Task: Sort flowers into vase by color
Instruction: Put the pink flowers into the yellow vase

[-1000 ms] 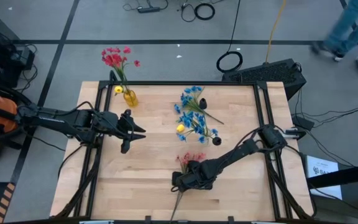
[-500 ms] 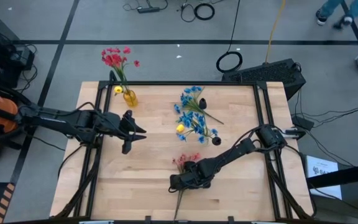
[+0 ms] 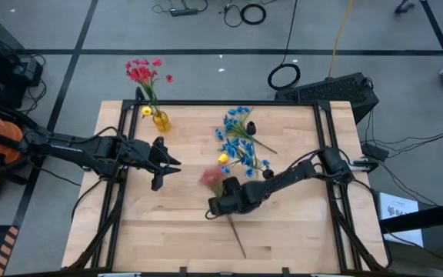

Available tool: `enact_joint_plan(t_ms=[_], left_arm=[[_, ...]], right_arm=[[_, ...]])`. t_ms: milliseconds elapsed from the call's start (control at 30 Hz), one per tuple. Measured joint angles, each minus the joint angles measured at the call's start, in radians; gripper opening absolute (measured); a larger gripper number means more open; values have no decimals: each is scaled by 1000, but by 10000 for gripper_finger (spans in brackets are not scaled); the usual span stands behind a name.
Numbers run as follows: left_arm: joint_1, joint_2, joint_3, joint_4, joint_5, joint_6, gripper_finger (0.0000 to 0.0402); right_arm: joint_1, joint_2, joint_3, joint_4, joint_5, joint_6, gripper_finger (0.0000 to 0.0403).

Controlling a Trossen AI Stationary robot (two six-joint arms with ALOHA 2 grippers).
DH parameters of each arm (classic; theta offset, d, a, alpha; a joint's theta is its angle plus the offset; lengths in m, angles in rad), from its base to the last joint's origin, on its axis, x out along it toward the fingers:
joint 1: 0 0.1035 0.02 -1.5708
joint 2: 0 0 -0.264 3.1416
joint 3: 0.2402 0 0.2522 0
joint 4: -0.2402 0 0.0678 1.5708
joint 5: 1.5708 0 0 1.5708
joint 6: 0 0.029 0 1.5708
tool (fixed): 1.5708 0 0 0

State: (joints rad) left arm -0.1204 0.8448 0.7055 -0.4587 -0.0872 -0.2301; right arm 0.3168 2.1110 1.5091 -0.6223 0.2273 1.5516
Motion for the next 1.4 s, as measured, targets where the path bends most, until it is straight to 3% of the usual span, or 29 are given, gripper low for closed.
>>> enact_joint_plan(t_ms=[267,467,633,900,1033,1400], left_arm=[[0,0,0,-7,0,-1,116],[0,0,0,-8,0,0,116],[0,0,0,-8,0,0,116],[0,0,0,-8,0,-1,116],[0,0,0,-7,0,-8,116],[0,0,-1,-7,-19,-21,116]], right_arm=[[-17,-54,4,-62,-142,-177,1],[38,-54,4,-74,-201,-187,6],[58,-54,4,-94,-172,-187,36],[79,-55,5,-105,-178,-185,116],[87,-56,5,-90,-224,-185,149],[122,-27,7,-87,-234,-213,176]])
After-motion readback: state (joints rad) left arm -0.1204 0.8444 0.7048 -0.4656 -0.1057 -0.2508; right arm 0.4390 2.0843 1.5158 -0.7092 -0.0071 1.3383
